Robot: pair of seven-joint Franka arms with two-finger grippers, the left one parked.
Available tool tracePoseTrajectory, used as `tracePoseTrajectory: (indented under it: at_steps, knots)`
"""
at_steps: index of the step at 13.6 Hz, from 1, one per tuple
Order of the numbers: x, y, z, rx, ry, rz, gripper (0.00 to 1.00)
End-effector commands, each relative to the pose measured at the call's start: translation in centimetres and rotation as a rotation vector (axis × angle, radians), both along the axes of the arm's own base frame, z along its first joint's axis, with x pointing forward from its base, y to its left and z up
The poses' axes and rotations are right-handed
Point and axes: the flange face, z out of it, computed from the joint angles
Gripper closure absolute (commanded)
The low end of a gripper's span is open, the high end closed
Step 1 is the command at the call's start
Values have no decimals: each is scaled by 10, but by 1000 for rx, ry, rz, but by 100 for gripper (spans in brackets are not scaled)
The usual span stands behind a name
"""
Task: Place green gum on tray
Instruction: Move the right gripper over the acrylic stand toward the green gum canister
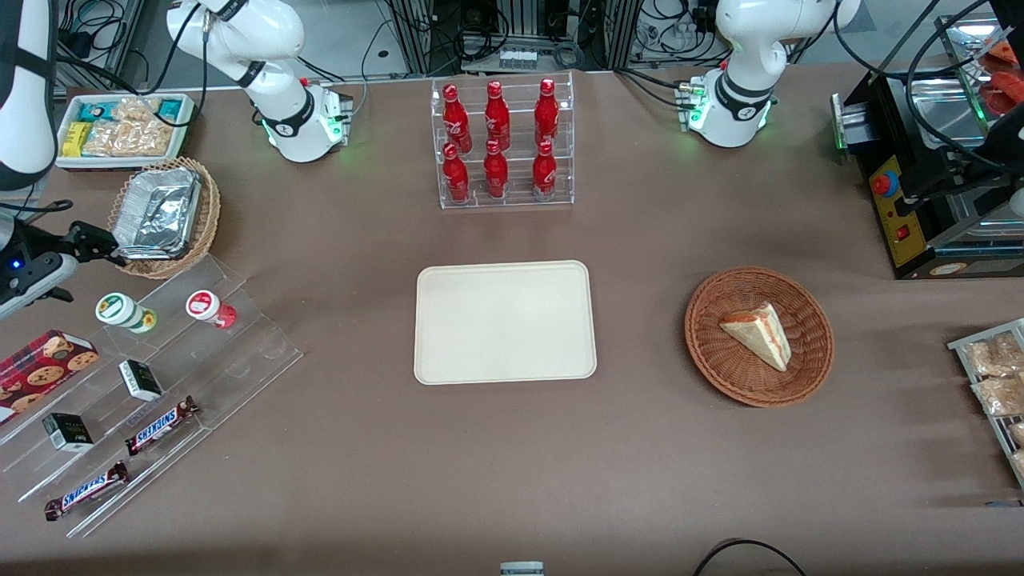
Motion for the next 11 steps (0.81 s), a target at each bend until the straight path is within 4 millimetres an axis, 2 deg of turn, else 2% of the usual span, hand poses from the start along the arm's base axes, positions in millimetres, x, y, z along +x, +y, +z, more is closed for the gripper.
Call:
tracePoseTrajectory:
  at_steps: [1, 7, 11]
  knots:
    - [3, -9, -17, -16, -25, 113, 0]
    - [11, -39, -54, -31, -47, 163, 0]
    - [7, -40, -78, -36, -62, 167, 0]
